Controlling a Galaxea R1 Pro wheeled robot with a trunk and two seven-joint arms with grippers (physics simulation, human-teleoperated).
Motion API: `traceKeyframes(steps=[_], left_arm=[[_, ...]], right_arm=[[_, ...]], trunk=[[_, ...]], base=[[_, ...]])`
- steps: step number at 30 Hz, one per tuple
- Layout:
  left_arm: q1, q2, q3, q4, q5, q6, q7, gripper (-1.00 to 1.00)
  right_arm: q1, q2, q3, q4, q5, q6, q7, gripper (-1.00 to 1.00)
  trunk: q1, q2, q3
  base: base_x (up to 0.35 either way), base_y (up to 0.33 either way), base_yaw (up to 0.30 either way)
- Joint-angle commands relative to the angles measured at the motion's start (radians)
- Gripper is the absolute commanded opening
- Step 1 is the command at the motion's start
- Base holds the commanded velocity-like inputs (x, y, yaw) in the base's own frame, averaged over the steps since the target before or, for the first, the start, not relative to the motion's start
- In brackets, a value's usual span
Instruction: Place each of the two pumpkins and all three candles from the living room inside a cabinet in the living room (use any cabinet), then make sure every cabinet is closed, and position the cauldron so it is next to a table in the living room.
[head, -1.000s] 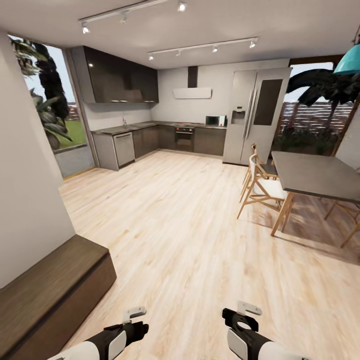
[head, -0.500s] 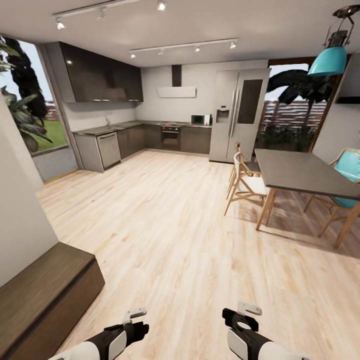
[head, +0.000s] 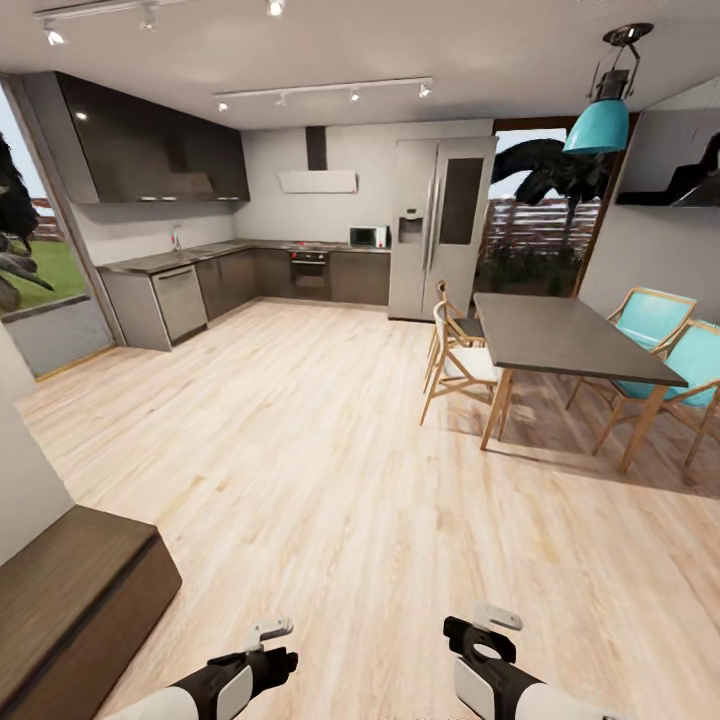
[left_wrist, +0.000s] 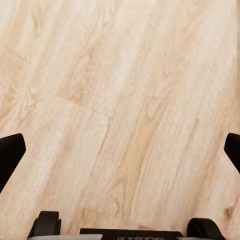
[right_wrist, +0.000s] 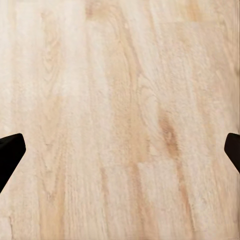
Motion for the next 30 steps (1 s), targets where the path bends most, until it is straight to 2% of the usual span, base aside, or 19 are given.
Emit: traceKeyframes(steps=[1,12,30], left_arm=[[0.001,0.0,0.009,-0.002,-0.01,0.005,-0.001,1.0],[0.004,0.0,0.009,-0.002,-0.01,0.005,-0.001,1.0],[0.004,-0.005,0.009,-0.002,-0.01,0.007,0.0,1.0]], right_arm=[[-0.001,0.0,0.008,-0.001,-0.01,-0.004,-0.003,1.0],[-0.001,0.002,0.009,-0.001,-0.01,-0.004,-0.003,1.0],[-0.001,-0.001,0.008,-0.001,-0.01,-0.002,-0.003,1.0]], trunk=[[-0.004,0.006,0.001],[-0.046,0.083,0.025],[-0.115,0.209,0.054]], base=[[0.0,0.0,-0.224],[0.0,0.0,-0.204],[0.0,0.0,-0.147]])
